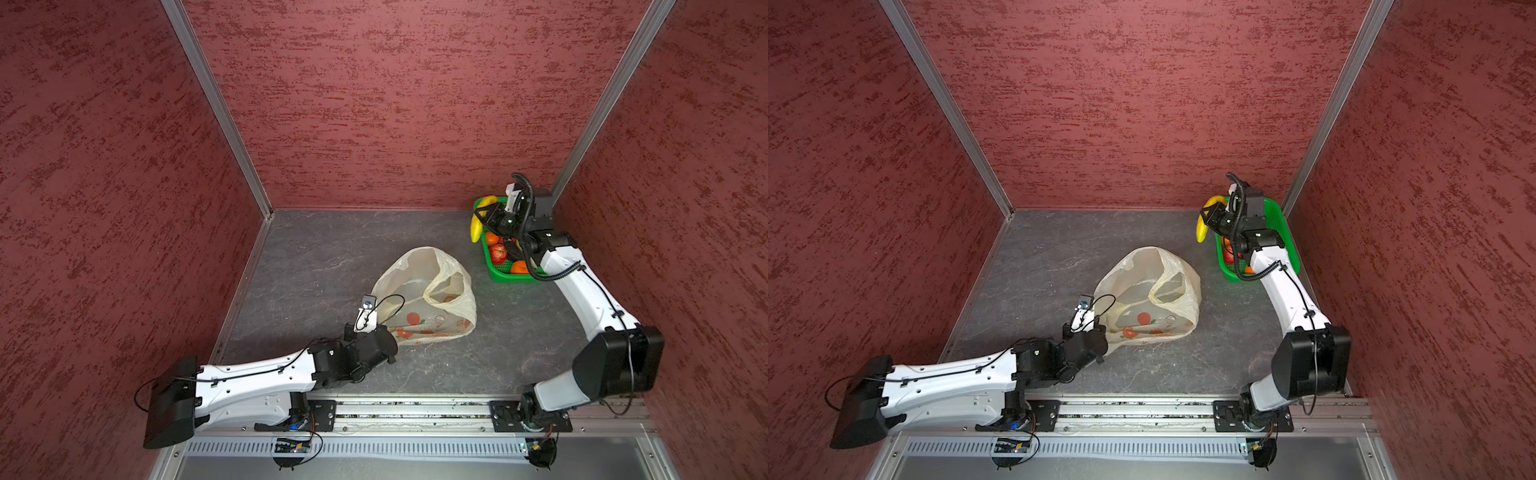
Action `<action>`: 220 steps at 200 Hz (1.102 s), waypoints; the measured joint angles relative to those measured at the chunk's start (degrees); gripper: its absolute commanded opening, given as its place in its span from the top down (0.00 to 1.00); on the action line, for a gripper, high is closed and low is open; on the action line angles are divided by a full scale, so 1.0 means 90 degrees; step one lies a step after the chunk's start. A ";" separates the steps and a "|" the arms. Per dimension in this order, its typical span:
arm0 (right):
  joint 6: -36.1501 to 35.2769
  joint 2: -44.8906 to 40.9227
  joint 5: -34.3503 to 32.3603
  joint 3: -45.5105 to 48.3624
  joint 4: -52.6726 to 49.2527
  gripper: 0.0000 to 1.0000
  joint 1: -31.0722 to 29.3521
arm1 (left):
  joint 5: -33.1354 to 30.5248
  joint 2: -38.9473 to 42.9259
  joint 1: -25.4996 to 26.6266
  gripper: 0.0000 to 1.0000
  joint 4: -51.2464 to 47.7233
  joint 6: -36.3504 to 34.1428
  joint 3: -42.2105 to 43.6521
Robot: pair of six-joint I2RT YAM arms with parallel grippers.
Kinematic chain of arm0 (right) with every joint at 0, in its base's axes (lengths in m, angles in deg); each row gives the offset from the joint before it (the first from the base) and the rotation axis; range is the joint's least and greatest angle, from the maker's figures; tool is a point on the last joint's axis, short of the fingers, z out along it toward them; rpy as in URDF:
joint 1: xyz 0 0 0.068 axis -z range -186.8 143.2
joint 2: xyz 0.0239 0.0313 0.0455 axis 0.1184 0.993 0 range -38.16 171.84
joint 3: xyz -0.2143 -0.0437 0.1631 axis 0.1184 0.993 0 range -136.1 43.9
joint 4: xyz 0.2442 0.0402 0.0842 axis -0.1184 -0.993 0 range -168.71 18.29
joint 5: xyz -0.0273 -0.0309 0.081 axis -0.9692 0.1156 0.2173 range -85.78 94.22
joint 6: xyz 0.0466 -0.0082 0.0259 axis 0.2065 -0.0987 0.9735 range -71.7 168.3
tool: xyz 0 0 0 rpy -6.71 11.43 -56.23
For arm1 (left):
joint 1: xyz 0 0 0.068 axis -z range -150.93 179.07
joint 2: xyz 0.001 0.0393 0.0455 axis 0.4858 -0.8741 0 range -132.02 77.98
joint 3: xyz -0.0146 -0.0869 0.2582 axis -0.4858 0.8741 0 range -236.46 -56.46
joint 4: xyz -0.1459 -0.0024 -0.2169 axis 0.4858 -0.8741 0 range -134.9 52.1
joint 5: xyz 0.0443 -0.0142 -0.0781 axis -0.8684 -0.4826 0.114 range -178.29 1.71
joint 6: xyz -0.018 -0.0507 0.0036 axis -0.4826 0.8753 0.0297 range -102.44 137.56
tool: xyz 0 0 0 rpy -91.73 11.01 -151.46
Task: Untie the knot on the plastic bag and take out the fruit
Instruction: 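Lower the banana into the green basket and open the right gripper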
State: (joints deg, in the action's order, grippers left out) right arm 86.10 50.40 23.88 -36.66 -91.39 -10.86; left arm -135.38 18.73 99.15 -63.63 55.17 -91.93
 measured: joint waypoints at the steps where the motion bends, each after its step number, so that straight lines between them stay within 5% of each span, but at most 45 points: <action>1: -0.0005 0.0012 -0.0002 0.0000 0.0002 0.75 0.0017 | 0.0000 -0.0002 0.0000 1.00 0.0000 0.0002 -0.0002; 63: -0.0257 0.1447 -0.0335 -0.0192 0.0389 0.74 0.0981 | -0.0022 -0.0102 0.0015 1.00 -0.0053 0.0114 -0.0100; 123: -0.0418 0.3169 -0.0605 -0.1532 0.0488 0.71 0.1484 | -0.0090 -0.0340 0.0039 1.00 -0.0192 0.0219 -0.0277; 171: -0.0634 0.4090 -0.0869 -0.2715 0.0102 0.39 0.1600 | -0.0114 -0.0435 0.0044 1.00 -0.0216 0.0323 -0.0323; 220: -0.0733 0.4058 -0.1042 -0.2735 -0.0100 0.34 0.1596 | -0.0163 -0.0461 0.0022 1.00 -0.0182 0.0323 -0.0323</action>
State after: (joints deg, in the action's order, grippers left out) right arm 79.50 86.92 14.50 -61.27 -92.29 3.50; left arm -136.84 14.58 99.35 -65.27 58.07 -94.83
